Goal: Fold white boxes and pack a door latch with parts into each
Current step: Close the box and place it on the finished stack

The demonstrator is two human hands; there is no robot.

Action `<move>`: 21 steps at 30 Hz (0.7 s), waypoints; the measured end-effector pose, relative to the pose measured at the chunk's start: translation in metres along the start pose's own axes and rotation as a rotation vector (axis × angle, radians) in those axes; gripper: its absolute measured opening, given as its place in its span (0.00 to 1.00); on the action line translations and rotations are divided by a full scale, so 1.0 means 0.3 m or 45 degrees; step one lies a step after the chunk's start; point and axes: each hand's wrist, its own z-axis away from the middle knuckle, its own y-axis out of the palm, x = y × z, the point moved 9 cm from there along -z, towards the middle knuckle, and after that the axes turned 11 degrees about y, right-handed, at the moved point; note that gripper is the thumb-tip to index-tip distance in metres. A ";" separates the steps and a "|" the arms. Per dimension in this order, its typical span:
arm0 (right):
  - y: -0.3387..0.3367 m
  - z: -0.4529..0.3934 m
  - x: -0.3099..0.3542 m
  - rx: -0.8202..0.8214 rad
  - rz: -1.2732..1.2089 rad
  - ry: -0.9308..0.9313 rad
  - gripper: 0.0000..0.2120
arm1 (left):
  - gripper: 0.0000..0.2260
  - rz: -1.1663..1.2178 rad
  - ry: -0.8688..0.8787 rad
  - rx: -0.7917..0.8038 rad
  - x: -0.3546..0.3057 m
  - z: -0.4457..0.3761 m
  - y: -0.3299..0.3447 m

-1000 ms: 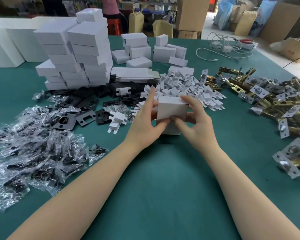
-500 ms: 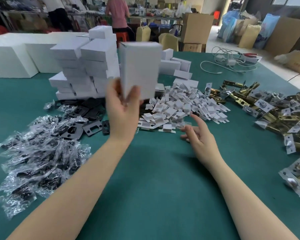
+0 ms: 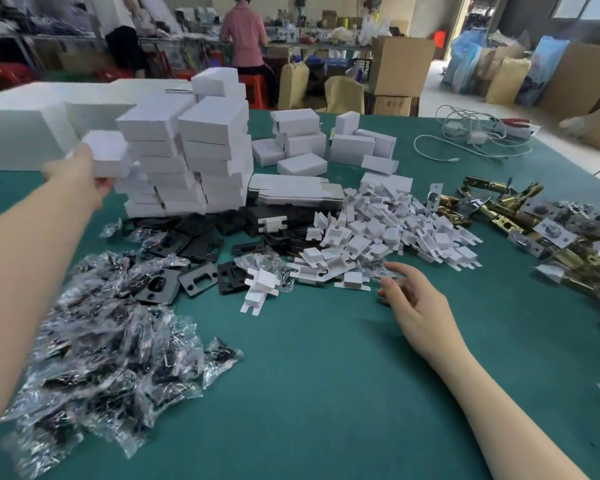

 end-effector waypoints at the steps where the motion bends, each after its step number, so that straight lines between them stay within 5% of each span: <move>1: -0.002 0.002 0.001 0.000 -0.017 0.006 0.13 | 0.22 -0.069 -0.036 0.033 0.020 -0.003 0.016; 7: -0.005 0.016 0.020 -0.014 -0.022 0.019 0.14 | 0.15 -0.198 0.039 0.109 0.054 -0.003 0.050; 10: -0.007 0.015 0.015 -0.026 -0.013 0.036 0.07 | 0.18 -0.224 0.066 0.215 0.080 -0.015 0.069; 14: -0.010 0.016 0.017 -0.036 -0.018 0.035 0.06 | 0.18 -0.257 0.176 0.082 0.078 -0.037 0.025; 17: -0.011 0.016 0.020 -0.039 -0.019 0.036 0.06 | 0.19 -0.534 0.332 0.101 0.060 -0.051 0.021; 21: -0.010 0.018 0.023 -0.037 -0.022 0.027 0.05 | 0.23 -0.922 0.319 0.392 0.058 -0.042 0.083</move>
